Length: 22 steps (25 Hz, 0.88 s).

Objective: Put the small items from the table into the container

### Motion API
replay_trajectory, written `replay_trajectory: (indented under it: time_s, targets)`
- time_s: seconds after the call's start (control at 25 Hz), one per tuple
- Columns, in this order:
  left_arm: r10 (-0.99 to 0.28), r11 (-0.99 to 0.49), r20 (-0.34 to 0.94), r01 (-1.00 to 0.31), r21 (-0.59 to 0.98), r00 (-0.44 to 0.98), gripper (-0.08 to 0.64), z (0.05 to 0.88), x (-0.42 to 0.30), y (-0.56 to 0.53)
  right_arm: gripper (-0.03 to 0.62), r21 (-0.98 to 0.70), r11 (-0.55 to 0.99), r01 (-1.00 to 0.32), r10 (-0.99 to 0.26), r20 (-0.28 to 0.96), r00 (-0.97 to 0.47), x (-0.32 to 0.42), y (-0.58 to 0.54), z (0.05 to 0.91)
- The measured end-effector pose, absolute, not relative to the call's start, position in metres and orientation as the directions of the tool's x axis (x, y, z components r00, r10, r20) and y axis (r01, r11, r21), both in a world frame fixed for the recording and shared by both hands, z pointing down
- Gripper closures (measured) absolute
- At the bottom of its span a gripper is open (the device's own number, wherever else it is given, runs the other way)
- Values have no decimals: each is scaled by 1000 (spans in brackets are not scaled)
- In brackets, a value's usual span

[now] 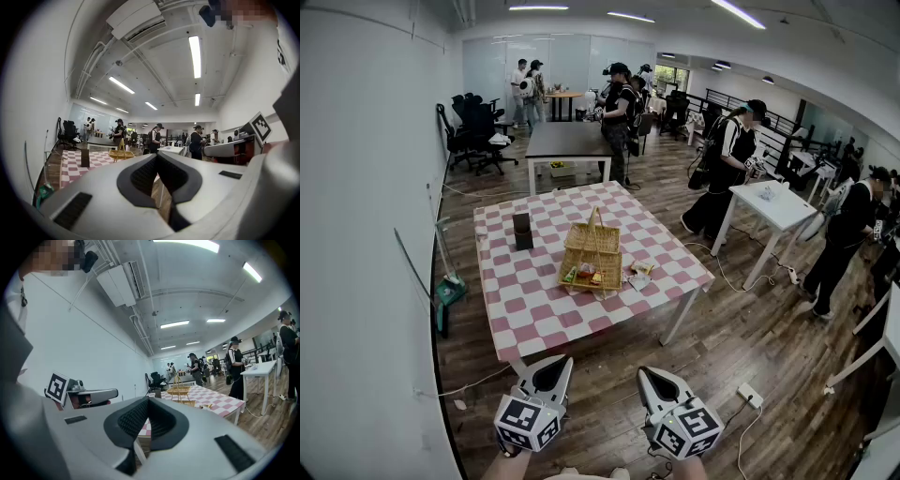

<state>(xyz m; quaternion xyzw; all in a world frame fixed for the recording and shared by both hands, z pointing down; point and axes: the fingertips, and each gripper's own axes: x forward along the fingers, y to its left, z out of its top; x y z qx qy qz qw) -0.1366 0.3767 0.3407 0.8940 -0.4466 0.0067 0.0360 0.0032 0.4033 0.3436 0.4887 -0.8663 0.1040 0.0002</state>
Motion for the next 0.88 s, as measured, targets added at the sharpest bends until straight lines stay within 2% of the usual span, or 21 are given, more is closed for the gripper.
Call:
replay_trajectory:
  time_s: [0.88]
  targets:
    - [-777, -626, 34, -777, 64, 628, 560, 344, -169, 377, 578, -187, 465, -865, -864, 115, -489, -30, 404, 348]
